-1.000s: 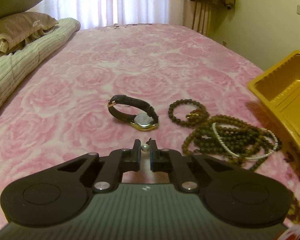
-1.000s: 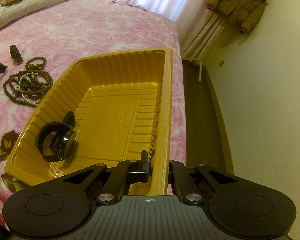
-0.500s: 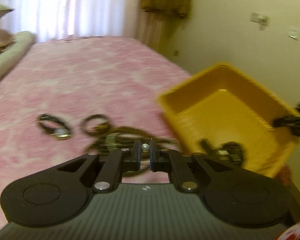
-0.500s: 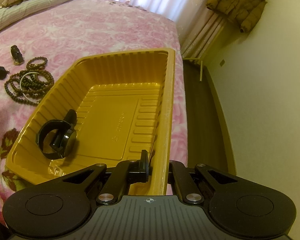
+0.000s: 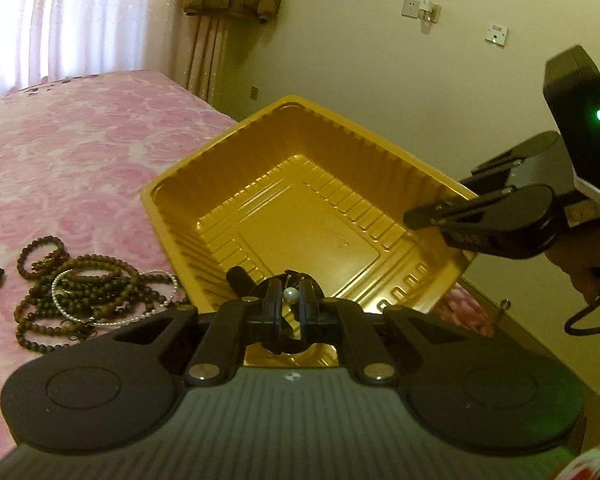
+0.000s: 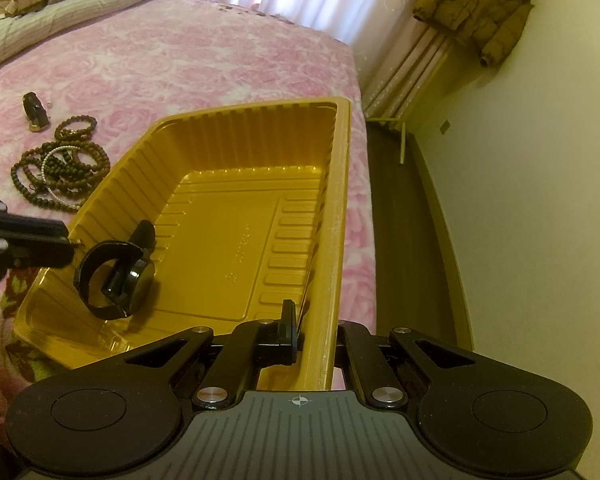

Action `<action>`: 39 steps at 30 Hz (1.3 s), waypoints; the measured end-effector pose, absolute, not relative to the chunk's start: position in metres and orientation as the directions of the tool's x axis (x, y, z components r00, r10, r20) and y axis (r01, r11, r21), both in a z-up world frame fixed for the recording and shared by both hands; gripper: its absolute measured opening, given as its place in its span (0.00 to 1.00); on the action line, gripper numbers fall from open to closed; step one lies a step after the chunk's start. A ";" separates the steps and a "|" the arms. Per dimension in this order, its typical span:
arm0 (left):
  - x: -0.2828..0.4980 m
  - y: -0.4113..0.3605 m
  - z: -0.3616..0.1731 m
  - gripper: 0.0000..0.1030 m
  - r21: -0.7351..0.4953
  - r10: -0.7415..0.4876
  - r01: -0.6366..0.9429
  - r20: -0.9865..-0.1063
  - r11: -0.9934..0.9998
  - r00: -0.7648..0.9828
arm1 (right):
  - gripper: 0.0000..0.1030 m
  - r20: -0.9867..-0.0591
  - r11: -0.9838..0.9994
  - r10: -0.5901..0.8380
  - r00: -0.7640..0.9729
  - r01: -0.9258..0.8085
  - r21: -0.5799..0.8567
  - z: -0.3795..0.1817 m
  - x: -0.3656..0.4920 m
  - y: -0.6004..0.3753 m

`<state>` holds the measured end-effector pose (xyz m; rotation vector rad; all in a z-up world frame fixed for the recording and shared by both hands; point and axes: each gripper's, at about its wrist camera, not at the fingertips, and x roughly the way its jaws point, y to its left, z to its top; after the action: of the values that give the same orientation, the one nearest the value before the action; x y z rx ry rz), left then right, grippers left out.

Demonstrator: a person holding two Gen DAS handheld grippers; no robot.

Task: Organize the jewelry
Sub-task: 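Carry the pearl earring into the tray and release it, then grasp the gold watch with black strap using the left gripper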

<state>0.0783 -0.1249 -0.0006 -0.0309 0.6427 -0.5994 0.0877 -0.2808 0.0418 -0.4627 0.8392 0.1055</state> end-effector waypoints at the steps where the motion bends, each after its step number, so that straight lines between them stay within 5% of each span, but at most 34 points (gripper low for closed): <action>1: 0.078 -0.126 -0.001 0.07 -0.206 -0.536 0.519 -0.556 0.829 0.635 | 0.04 -0.738 0.896 -0.089 0.669 -0.269 -0.352 0.042 0.087 -0.281; 4: 0.076 -0.128 -0.004 0.07 -0.207 -0.545 0.534 -0.567 0.820 0.617 | 0.04 -0.738 0.897 -0.089 0.669 -0.269 -0.352 0.042 0.087 -0.281; 6: 0.075 -0.130 -0.007 0.27 -0.211 -0.552 0.543 -0.577 0.813 0.602 | 0.04 -0.738 0.898 -0.088 0.670 -0.268 -0.350 0.042 0.087 -0.281; 7: 0.073 -0.130 -0.008 0.28 -0.209 -0.553 0.546 -0.577 0.811 0.600 | 0.04 -0.737 0.898 -0.087 0.670 -0.268 -0.350 0.042 0.087 -0.282; 15: 0.061 -0.102 -0.006 0.28 -0.156 -0.488 0.496 -0.570 0.854 0.661 | 0.04 -0.737 0.898 -0.087 0.670 -0.267 -0.349 0.042 0.087 -0.282; 26: 0.091 -0.006 -0.035 0.29 -0.069 -0.197 0.197 -0.623 0.978 0.757 | 0.04 -0.739 0.899 -0.087 0.669 -0.267 -0.348 0.042 0.087 -0.282; 39: 0.151 0.063 -0.052 0.29 -0.065 -0.033 -0.009 -0.616 0.998 0.787 | 0.04 -0.740 0.896 -0.092 0.667 -0.269 -0.354 0.043 0.088 -0.282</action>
<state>0.1510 0.0626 -0.0525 -0.0651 0.6651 -0.0128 0.0882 -0.2816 0.0427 -0.4632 0.8426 0.1041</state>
